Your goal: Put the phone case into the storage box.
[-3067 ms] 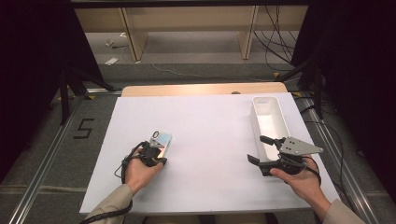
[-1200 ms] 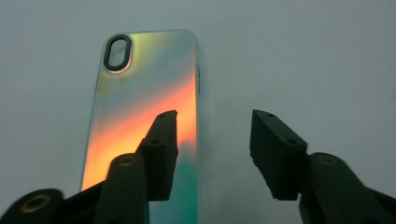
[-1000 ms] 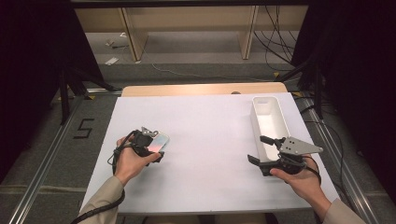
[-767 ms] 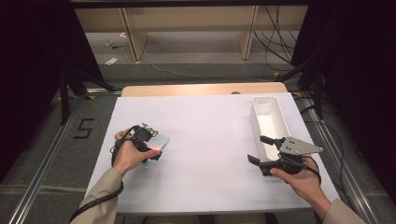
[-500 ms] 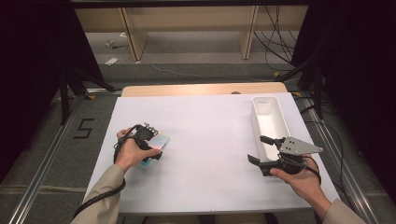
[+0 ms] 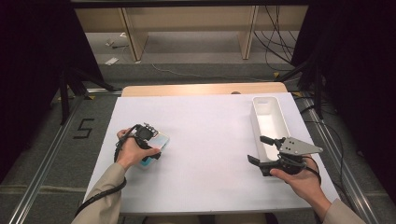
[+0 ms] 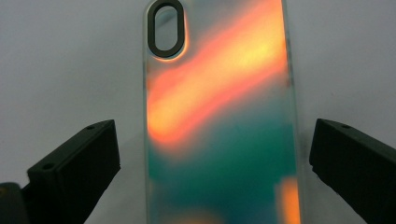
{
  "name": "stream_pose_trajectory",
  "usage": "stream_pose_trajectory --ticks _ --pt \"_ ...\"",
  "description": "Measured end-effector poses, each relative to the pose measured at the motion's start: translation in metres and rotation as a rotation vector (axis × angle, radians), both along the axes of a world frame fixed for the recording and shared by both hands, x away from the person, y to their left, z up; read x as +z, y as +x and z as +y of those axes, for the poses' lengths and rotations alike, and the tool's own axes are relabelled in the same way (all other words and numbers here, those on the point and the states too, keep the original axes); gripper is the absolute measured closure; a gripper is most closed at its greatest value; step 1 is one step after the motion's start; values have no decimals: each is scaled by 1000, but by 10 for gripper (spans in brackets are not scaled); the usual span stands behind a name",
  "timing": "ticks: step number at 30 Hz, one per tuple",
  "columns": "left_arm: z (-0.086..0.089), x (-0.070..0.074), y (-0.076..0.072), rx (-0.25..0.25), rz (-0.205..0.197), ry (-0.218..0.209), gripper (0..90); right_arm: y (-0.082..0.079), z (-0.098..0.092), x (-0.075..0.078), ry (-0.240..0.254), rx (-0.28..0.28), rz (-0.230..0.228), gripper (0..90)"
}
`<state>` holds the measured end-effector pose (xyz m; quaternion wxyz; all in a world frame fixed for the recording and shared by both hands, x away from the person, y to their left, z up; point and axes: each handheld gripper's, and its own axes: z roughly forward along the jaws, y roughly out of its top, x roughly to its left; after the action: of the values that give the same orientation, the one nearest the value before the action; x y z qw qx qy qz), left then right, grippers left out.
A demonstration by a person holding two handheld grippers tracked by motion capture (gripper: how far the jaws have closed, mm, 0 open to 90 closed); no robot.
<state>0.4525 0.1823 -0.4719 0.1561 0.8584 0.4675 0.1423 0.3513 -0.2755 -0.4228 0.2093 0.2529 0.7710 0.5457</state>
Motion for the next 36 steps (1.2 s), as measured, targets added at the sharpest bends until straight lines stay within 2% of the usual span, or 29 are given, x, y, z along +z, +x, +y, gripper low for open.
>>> stream_pose_trajectory --ticks 7,9,16,22,30,36 --pt "3 -3 2 4 12 20 17 1 0 0 0 2 1 170" --pt "4 -4 3 11 19 4 14 0 0 0 -1 1 1 170" --pt "5 -4 4 2 32 -4 29 0 -1 0 -1 1 1 170" --pt "7 -4 5 2 49 -28 57 0 0 0 0 4 3 170" --pt "8 -3 6 -8 73 -52 129 0 1 0 -1 8 4 169" --pt "9 -3 5 -9 71 -64 146 -1 1 0 -4 11 6 169"
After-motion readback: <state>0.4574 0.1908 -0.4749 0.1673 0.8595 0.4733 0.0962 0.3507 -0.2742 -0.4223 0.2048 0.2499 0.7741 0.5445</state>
